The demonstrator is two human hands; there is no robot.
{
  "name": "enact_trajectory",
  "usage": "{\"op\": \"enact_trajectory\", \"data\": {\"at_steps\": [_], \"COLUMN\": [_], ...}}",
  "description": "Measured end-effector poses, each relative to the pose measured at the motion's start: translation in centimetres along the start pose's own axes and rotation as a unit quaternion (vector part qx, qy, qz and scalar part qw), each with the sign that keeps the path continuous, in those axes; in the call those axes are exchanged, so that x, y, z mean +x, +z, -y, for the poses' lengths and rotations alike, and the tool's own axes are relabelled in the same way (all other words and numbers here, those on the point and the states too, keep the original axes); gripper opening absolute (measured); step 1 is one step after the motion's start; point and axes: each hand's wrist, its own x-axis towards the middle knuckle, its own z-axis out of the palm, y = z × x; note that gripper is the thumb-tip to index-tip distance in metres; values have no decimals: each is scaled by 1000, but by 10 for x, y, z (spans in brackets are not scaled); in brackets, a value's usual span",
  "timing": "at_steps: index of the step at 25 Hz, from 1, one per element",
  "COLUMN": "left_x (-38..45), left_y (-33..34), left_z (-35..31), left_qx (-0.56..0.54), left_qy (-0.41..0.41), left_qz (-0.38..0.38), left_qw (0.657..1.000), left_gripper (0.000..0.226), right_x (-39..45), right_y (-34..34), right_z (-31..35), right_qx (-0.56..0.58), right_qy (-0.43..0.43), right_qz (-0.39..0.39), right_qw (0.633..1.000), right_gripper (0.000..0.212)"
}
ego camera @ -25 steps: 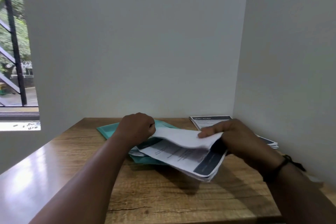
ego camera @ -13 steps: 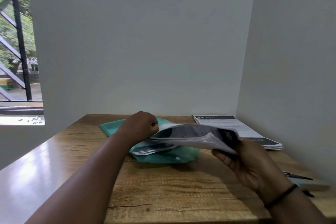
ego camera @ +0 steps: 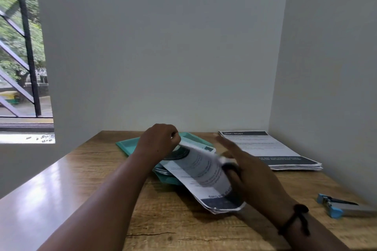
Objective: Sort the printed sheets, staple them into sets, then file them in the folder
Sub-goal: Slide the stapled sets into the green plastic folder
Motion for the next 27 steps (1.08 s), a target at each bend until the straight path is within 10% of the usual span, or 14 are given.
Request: {"op": "enact_trajectory", "data": {"at_steps": [4, 9, 14, 22, 27], "left_x": [-1, -4, -5, -8, -7], "left_y": [0, 6, 15, 17, 14], "left_z": [-1, -2, -7, -12, -8], "left_qx": [-13, 5, 50, 53, 73], "left_qy": [4, 77, 101, 94, 71], "left_qz": [-21, 73, 100, 102, 62], "left_qw": [1000, 994, 989, 989, 993], "left_gripper": [24, 25, 27, 26, 24], "right_x": [18, 22, 30, 49, 45], "right_y": [9, 13, 27, 54, 24], "right_z": [-16, -2, 19, 9, -22], "right_qx": [174, 456, 328, 343, 570], "right_qy": [206, 433, 340, 304, 422], "right_qz": [-81, -52, -26, 40, 38], "right_qw": [960, 776, 881, 888, 704], "right_gripper": [36, 36, 64, 92, 26]}}
